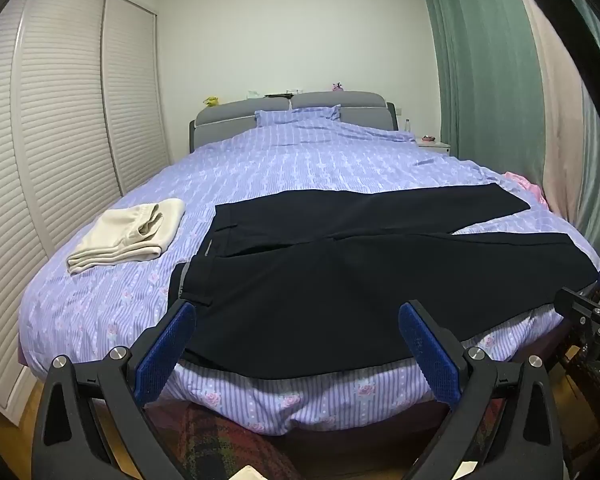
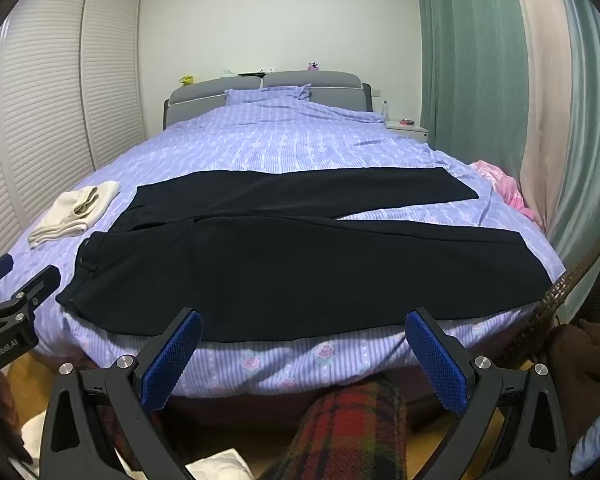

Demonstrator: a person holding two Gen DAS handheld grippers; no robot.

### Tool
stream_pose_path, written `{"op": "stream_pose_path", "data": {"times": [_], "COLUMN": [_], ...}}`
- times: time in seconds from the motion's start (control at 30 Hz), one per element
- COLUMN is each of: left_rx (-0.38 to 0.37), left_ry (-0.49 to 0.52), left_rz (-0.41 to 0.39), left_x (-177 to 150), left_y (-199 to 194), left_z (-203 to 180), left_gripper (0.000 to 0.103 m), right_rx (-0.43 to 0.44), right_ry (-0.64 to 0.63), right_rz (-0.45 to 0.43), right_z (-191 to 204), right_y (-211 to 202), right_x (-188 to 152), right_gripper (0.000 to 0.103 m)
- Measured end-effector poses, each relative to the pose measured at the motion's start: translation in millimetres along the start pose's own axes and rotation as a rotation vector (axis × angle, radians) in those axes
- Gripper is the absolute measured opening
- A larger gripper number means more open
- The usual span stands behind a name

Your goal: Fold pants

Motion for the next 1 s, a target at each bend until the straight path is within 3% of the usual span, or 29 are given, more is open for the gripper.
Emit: {"op": "stream_pose_path", "data": {"times": [1.0], "left_rx": [-0.002], "left_ry": [0.003], "left_rz": [-0.012], "left_x": [1.0], "left_y": [-2.9], "left_z": [-2.4], "left_gripper": [0.103], "right_rx": [-0.008], "right_ry": [0.009], "right_rz": [0.001], "right_z": [-4.1], "right_y": [-0.4], "right_x": [-3.9], "right_gripper": [0.103]}}
Point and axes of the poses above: each gripper's, at about its wrist camera, not at the fingertips, and y roughly the way its jaws point, z to its left, x to its top, the point moved 6 cm from there along y, roughly the way its jaws point, and after that the axes turned 12 degrees about -y, right-handed, at the moved point
